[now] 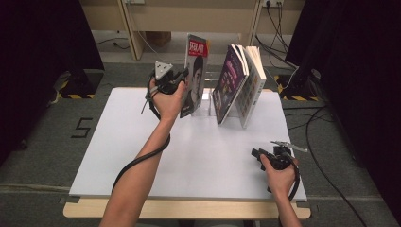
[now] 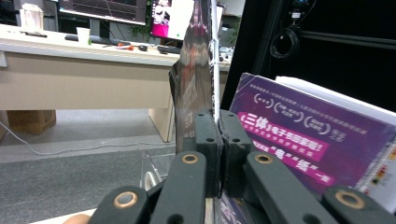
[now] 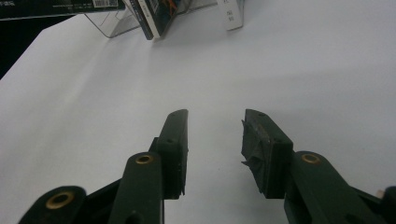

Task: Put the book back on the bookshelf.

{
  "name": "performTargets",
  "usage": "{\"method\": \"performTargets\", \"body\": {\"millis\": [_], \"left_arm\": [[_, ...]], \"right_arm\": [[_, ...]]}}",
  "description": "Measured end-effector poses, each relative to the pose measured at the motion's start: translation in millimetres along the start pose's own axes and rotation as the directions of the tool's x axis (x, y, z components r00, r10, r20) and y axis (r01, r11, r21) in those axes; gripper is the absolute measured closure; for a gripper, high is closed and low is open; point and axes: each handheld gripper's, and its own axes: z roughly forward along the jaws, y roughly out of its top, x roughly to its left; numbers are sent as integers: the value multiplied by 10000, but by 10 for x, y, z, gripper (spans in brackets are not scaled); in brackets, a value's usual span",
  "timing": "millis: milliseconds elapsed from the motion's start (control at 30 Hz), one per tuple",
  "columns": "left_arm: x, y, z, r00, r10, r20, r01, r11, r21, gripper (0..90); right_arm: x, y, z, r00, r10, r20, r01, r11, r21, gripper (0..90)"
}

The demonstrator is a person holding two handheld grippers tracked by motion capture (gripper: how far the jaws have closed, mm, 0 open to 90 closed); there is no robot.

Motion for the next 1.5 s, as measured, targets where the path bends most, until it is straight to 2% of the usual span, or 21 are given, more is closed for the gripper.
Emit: {"method": "performTargets", "body": {"millis": [67,167,267,300,333,367,533,567,633,667,700,767,867,900,933,1000,1100,1333,1400,1467,1500], "left_arm": [[9,-47,10,9997,247,-74,-246,9997,12,876],[35,-110,-21,9993,352,-98,-353,9993,-126,876],[56,-146,-76,9963,839,-204,-844,9962,-227,874],[56,-146,-76,9963,839,-204,-844,9962,-227,874],[70,-194,-150,9909,1308,-308,-1315,9911,-212,873],[81,-221,-191,9888,1448,-369,-1456,9891,-209,872],[154,-382,-371,9824,1803,-492,-1805,9836,4,871],[199,-495,-447,9810,1859,-550,-1850,9825,218,871],[252,-593,-497,9860,1593,-485,-1574,9867,415,870],[252,-593,-497,9860,1593,-485,-1574,9867,415,870],[298,-700,-561,9876,1479,-535,-1451,9880,530,870],[335,-759,-622,9938,1028,-432,-1005,9935,527,869],[347,-802,-673,9955,873,-368,-851,9947,572,867],[368,-820,-707,9994,318,-159,-306,9972,676,868],[380,-821,-720,9999,98,-87,-92,9971,759,868],[404,-814,-733,9989,-458,115,445,9948,911,868],[404,-784,-736,9969,-721,328,680,9913,1123,865],[391,-736,-711,9910,-1038,841,907,9849,1476,814],[365,-709,-679,9865,-1236,1072,1058,9816,1587,794],[342,-671,-653,9867,-1187,1114,1005,9825,1569,780],[342,-671,-653,9867,-1187,1114,1005,9825,1569,777]], "right_arm": [[-3,-4,5,10000,-49,-45,49,10000,-25,611],[-5,-1,6,10000,-26,-23,26,10000,-16,611],[-11,-4,6,9999,-102,15,102,9999,-15,611],[-12,-6,8,9999,-125,12,125,9999,-28,611],[-8,-8,7,9999,-105,10,105,9999,-38,611],[-4,-8,5,10000,-86,-2,86,10000,-26,611],[3,-7,-2,10000,-29,1,29,10000,-25,611],[6,-10,3,10000,-33,-10,33,10000,-46,611],[12,-11,5,10000,-42,8,42,10000,-15,611],[12,-11,5,10000,-42,8,42,10000,-15,611],[15,-11,7,9999,-146,17,146,9999,-13,611],[24,-13,5,10000,-69,-1,69,10000,-6,611],[14,-13,10,10000,-80,23,80,10000,-6,610],[14,-13,12,10000,-49,10,49,10000,14,610],[13,-13,13,10000,-45,5,45,10000,43,610],[13,-16,20,10000,-89,-3,89,9999,55,610],[22,-15,20,9999,-116,-7,116,9999,34,609],[22,-18,25,10000,-93,-18,93,9999,84,607],[21,-15,24,10000,-65,-43,65,9999,79,607],[15,-14,19,9999,-109,-12,109,9999,58,605],[23,-15,15,10000,62,-51,-61,9999,93,605]]}}
